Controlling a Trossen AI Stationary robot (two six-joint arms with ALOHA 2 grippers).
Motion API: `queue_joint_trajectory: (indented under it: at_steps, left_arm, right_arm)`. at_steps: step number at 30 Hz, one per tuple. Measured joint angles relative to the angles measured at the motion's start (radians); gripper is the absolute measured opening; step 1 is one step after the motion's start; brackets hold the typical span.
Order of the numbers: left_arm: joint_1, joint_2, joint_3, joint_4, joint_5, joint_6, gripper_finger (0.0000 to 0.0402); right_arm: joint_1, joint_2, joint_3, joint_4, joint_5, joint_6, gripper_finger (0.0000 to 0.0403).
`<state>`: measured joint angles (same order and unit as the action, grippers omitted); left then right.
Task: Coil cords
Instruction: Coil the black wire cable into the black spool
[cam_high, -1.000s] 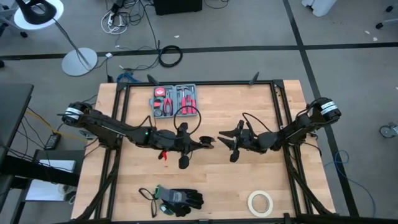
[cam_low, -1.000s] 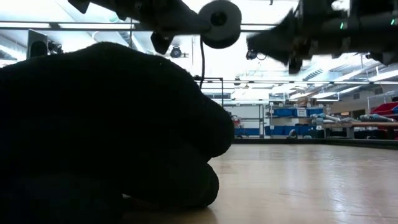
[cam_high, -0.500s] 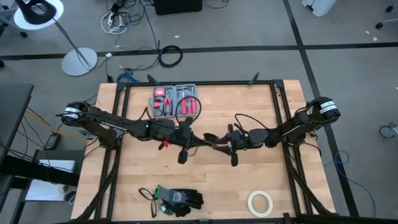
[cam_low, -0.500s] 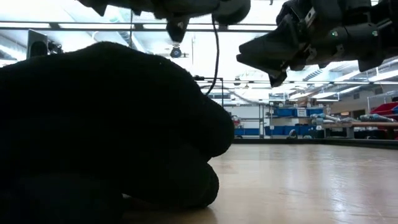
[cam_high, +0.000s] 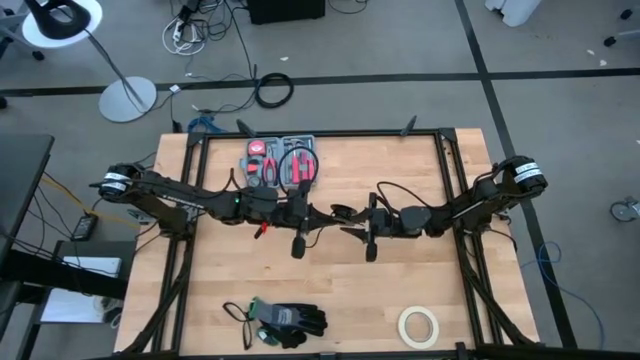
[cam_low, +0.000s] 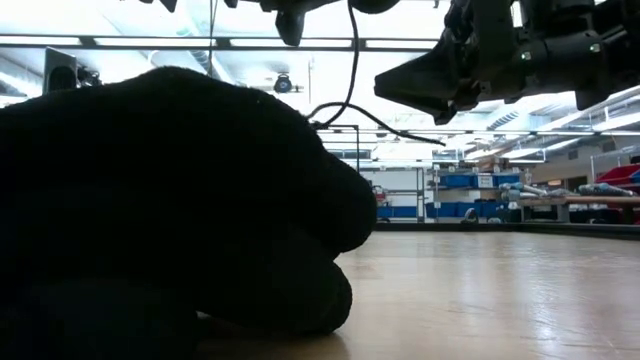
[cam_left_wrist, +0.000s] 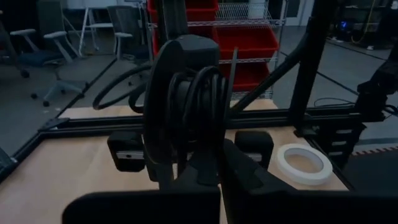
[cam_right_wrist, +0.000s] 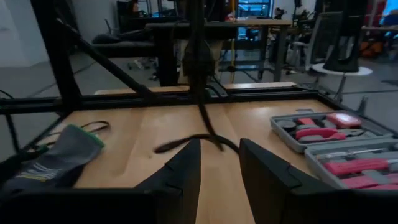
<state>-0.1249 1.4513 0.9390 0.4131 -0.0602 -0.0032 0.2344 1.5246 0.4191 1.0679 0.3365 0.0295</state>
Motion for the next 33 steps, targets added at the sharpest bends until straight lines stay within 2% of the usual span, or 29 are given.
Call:
queue_joint_trajectory:
  at_steps: [5, 13, 18, 33]
  left_arm:
    - [0.0, 0.002, 0.0, 0.033, -0.024, 0.024, 0.0]
    - [0.0, 0.002, 0.0, 0.053, -0.062, 0.029, 0.0]
    - [-0.002, 0.002, 0.0, 0.079, -0.066, 0.028, 0.0]
    - [-0.002, 0.003, 0.0, 0.121, -0.088, 0.042, 0.0]
  right_arm:
    - [0.0, 0.0, 0.007, 0.016, 0.01, -0.051, 0.0112]
    - [-0.005, 0.0, 0.102, -0.042, 0.017, -0.137, 0.0112]
    - [-0.01, 0.0, 0.117, -0.093, 0.063, -0.118, 0.0112]
    - [-0.021, 0.0, 0.12, -0.075, 0.063, -0.128, 0.0112]
